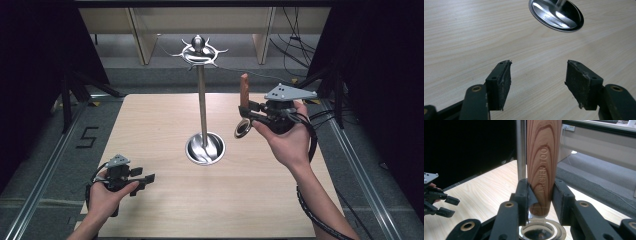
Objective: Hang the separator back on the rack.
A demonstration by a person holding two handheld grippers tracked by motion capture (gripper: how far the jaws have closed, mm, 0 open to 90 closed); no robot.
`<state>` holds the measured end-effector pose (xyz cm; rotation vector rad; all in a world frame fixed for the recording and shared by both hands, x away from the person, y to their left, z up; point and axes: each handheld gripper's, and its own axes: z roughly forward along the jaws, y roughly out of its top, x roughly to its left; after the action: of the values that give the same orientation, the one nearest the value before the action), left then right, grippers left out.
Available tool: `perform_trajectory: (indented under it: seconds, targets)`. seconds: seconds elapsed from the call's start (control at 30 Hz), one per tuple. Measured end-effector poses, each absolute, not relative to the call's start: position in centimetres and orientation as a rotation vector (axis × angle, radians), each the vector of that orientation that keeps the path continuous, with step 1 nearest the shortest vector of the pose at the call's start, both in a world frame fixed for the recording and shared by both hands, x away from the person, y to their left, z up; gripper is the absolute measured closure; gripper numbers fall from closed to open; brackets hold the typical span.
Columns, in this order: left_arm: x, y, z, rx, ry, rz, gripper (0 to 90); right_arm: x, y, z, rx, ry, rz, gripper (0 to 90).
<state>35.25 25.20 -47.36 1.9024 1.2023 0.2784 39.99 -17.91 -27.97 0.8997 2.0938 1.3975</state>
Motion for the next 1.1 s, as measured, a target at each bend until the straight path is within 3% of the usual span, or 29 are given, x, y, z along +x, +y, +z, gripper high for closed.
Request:
perform_trajectory:
  seconds: [1.1]
  targets:
    - [35.2, 25.1, -47.3, 1.874, 1.215, 0.282, 36.3, 40.8, -16.8, -27.6, 0.889, 2.082, 1.413, 68.9]
